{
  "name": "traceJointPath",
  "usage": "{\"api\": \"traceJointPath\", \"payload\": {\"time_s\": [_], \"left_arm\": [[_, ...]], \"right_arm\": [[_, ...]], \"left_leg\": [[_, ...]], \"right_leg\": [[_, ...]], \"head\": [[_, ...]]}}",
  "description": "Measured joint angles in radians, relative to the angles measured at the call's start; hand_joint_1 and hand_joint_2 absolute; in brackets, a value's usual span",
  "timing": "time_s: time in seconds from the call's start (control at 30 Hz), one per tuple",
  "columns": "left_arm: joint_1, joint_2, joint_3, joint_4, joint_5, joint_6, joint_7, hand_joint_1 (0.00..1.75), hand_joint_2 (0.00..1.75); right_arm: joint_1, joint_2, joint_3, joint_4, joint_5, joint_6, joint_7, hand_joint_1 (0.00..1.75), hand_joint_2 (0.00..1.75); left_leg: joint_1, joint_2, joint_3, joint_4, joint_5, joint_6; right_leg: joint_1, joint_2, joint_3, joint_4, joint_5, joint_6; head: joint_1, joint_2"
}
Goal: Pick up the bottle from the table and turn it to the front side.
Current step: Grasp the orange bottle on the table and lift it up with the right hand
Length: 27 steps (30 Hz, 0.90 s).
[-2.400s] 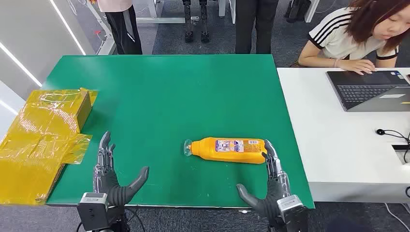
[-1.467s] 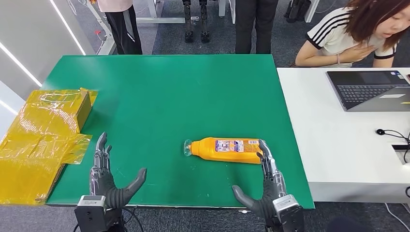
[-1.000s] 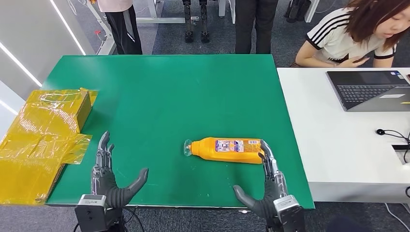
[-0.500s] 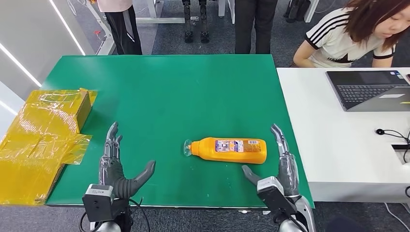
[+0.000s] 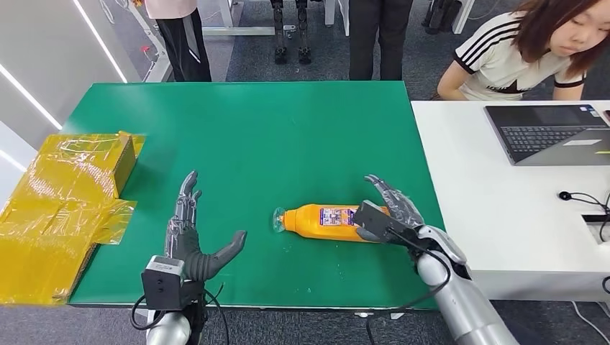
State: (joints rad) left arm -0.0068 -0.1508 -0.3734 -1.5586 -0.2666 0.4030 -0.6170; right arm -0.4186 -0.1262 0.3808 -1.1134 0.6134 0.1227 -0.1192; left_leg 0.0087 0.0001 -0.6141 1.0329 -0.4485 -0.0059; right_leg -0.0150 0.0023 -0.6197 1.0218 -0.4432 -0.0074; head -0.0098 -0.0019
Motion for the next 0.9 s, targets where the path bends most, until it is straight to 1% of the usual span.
{"api": "traceJointPath", "payload": {"time_s": [0.13,0.3,0.43,0.53,0.6,0.63,0.7,0.73,0.77,0.83,0.9], "left_arm": [[-0.015,0.003,-0.003,0.02,0.025,-0.01,0.002,0.0,1.75],[-0.042,0.007,-0.004,0.047,0.051,-0.013,0.003,0.0,1.75],[-0.055,0.007,-0.004,0.067,0.063,-0.018,0.006,0.0,1.75],[-0.058,0.007,-0.004,0.077,0.067,-0.02,0.008,0.0,1.75],[-0.063,0.007,-0.004,0.083,0.083,-0.034,0.014,0.0,1.75],[-0.066,0.007,-0.004,0.086,0.098,-0.048,0.018,0.0,1.75],[-0.073,0.008,-0.004,0.092,0.136,-0.089,0.03,0.0,1.75],[-0.078,0.008,-0.004,0.097,0.156,-0.111,0.035,0.0,1.75],[-0.084,0.008,-0.004,0.102,0.173,-0.13,0.038,0.0,1.75],[-0.093,0.01,-0.004,0.114,0.198,-0.154,0.041,0.0,1.75],[-0.097,0.012,-0.004,0.122,0.212,-0.166,0.041,0.0,1.75]], "right_arm": [[-0.125,-0.036,0.089,0.153,0.019,0.11,0.011,0.0,1.75],[-0.254,-0.057,0.199,0.299,0.05,0.211,0.013,0.0,1.75],[-0.335,-0.062,0.273,0.392,0.05,0.241,0.01,0.0,1.75],[-0.365,-0.063,0.302,0.429,0.048,0.246,0.008,0.0,1.75],[-0.382,-0.064,0.322,0.449,0.04,0.271,-0.001,0.0,1.75],[-0.391,-0.065,0.334,0.458,0.032,0.29,-0.008,0.12,1.75],[-0.411,-0.07,0.36,0.47,0.011,0.327,-0.025,0.81,1.75],[-0.42,-0.074,0.375,0.474,-0.001,0.34,-0.033,1.23,1.75],[-0.428,-0.08,0.389,0.475,-0.013,0.347,-0.039,1.54,1.75],[-0.437,-0.09,0.417,0.476,-0.031,0.347,-0.046,1.62,1.75],[-0.443,-0.099,0.441,0.476,-0.044,0.344,-0.053,1.55,1.75]], "left_leg": [[0.0,-0.001,0.0,0.0,0.0,0.0],[0.0,0.0,0.0,0.0,0.0,0.0],[0.0,0.0,0.0,0.001,0.0,0.0],[0.0,0.0,0.0,0.001,0.0,0.0],[0.0,0.0,0.0,0.001,0.0,0.0],[0.0,0.0,0.0,0.001,0.0,0.0],[0.0,0.0,0.0,0.001,0.0,0.0],[0.0,-0.001,0.0,0.001,0.0,0.0],[0.0,-0.001,0.0,0.001,0.0,0.0],[0.0,-0.001,0.0,0.001,0.0,0.0],[0.0,-0.001,0.0,0.001,0.0,0.0]], "right_leg": [[0.0,-0.001,0.0,0.0,0.0,0.0],[0.0,0.0,0.0,0.0,0.0,0.0],[0.0,0.0,0.0,0.0,0.0,0.0],[0.0,0.0,0.0,0.0,0.0,0.0],[0.0,0.0,0.0,0.0,0.0,0.0],[0.0,0.0,0.0,0.0,0.0,0.0],[0.0,0.0,0.0,0.0,0.0,0.0],[0.0,0.0,0.0,0.0,0.0,0.0],[0.0,-0.001,0.0,0.0,0.0,0.0],[0.0,-0.001,0.0,0.0,0.0,0.0],[0.0,-0.001,0.0,0.0,0.0,0.0]], "head": [[0.0,0.0],[0.0,0.0],[0.0,0.0],[0.0,0.0],[0.0,0.0],[0.0,0.0],[0.0,0.0],[0.0,0.0],[0.0,0.0],[0.0,0.0],[0.0,0.0]]}}
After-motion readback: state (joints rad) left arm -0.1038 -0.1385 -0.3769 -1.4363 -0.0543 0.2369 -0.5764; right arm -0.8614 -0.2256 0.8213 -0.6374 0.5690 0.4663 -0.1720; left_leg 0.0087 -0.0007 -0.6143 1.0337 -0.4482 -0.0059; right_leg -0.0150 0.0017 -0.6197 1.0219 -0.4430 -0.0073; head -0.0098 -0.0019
